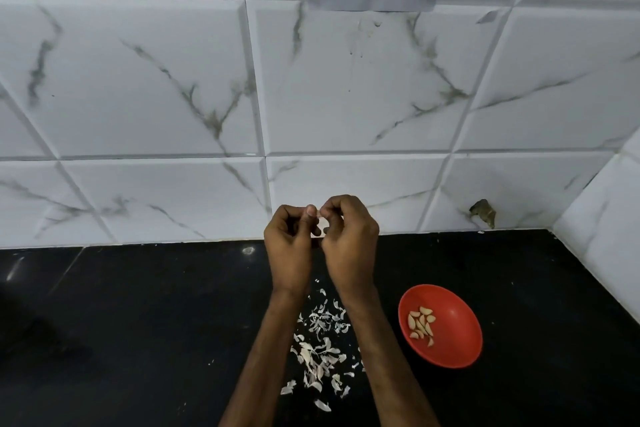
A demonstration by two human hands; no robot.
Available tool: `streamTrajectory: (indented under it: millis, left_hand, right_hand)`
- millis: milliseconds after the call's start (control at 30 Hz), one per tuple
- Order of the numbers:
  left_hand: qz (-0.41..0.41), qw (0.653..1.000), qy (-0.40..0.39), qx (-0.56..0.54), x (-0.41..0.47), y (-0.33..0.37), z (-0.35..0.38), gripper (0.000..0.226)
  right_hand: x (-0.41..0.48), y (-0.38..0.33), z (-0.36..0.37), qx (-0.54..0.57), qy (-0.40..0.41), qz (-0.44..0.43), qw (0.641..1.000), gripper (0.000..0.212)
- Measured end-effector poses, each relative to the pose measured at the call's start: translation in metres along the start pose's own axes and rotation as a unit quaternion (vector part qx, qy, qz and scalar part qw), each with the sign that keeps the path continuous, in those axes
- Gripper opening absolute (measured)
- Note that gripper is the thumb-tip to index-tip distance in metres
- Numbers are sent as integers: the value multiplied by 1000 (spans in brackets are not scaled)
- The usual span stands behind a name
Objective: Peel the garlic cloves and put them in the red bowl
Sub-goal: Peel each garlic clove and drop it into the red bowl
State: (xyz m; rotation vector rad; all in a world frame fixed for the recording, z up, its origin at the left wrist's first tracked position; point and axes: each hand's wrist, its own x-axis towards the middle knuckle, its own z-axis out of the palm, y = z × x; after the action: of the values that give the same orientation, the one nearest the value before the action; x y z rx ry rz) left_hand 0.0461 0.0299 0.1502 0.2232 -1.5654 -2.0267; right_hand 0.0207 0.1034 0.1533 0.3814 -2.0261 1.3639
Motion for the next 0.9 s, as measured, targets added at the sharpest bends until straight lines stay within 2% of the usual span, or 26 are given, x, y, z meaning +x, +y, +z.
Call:
streamTrajectory:
  millis: [100,233,367,433,500,600,900]
  left_hand:
    - [-58,997,1,-55,-1,2,3,20]
    - [-99,991,-1,-89,0,2,5,21]
    - [-49,997,-21,-60,-2,7,8,12]
    - [-18,998,-12,-65,-1,11,8,7]
    - [7,998,6,-67,0,14,7,10]
    - [23,997,-8,-77,2,18,1,13]
    - [77,997,-31,6,5,21,-10,20]
  right_hand:
    - [-2,3,0,-6,11,-42,999,11]
    - [-1,2,1,26,20,2,999,11]
    - [3,0,-2,98,34,88,991,8]
    - [5,-5,-5,118,17,78,990,6]
    - [8,-10,-10,126,-37,62,989,3]
    - [13,-12,-18,107,-85,25,990,1]
    - [18,-21,-27,74,-85,-16,993,8]
